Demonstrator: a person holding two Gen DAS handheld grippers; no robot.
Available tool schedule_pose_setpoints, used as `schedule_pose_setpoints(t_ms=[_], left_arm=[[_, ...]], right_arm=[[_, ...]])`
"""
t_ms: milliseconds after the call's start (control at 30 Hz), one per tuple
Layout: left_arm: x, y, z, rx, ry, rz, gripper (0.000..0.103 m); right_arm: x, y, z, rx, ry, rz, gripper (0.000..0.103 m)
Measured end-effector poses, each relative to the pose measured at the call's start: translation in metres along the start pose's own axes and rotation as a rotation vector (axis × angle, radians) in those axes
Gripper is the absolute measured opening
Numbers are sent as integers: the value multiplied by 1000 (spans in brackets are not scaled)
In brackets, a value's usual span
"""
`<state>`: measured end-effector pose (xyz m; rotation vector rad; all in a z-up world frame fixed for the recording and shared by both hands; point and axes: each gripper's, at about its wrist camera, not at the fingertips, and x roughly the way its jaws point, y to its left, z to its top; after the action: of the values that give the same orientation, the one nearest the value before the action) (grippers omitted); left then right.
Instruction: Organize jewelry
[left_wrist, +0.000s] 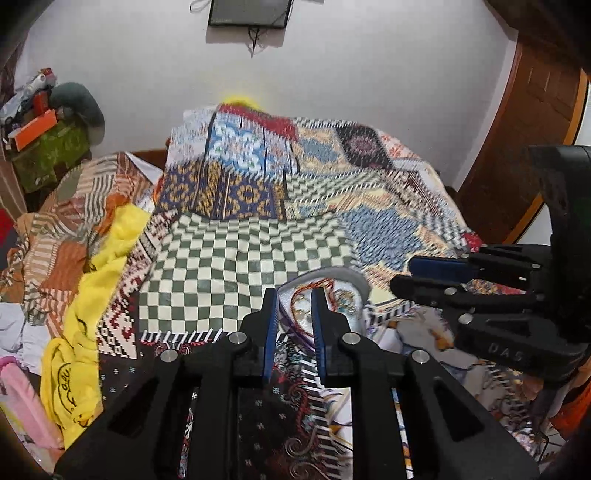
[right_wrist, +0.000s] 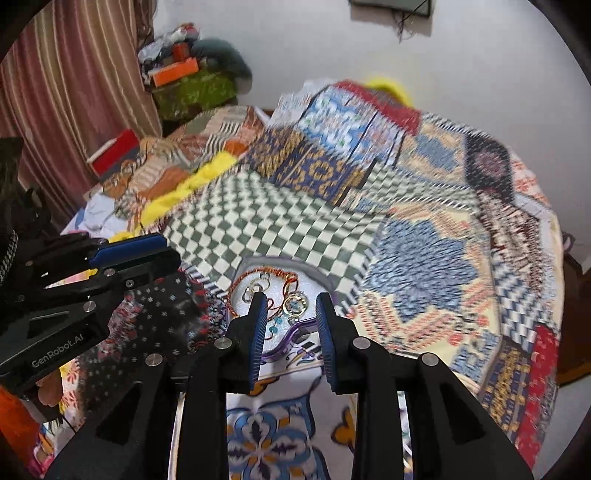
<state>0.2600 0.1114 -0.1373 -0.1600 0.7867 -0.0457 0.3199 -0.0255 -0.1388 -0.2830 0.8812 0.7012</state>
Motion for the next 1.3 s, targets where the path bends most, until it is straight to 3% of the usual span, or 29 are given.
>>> schedule_pose_setpoints(t_ms=[100, 300, 433, 633, 667, 733, 800, 867, 933, 1033, 1300], left_arm=[[-35, -12, 6, 15, -66, 6, 16], [-119, -42, 12, 70, -257, 33, 17], [-173, -61, 2, 92, -405, 56, 32], [-233, -84, -25, 111, -569, 60, 40], [-241, -88, -30, 115, -593, 72, 43], [-252, -91, -38, 113, -627, 89, 50], [-262, -93, -45, 97, -659, 107, 63], [-267, -92, -49, 75, -682, 119, 84], [-270, -91, -53, 59, -702, 136, 92], [-274, -90, -56, 54, -706, 155, 94], [-281, -90, -67, 42, -701, 159, 95]], right_arm=[[-36, 2, 1, 11, -77, -13, 24], [-135, 18, -5, 12, -324, -55, 24], [-195, 39, -23, 14, -505, -77, 24], [-253, 69, -58, 13, -700, -113, 27], [-258, 72, -63, 16, -719, -115, 29], [-266, 77, -70, 28, -759, -125, 44], [-272, 81, -78, 41, -800, -157, 57], [-273, 84, -81, 48, -824, -197, 69], [-271, 88, -84, 60, -840, -233, 88], [-270, 92, -85, 71, -850, -263, 103], [-273, 93, -92, 81, -832, -249, 103]])
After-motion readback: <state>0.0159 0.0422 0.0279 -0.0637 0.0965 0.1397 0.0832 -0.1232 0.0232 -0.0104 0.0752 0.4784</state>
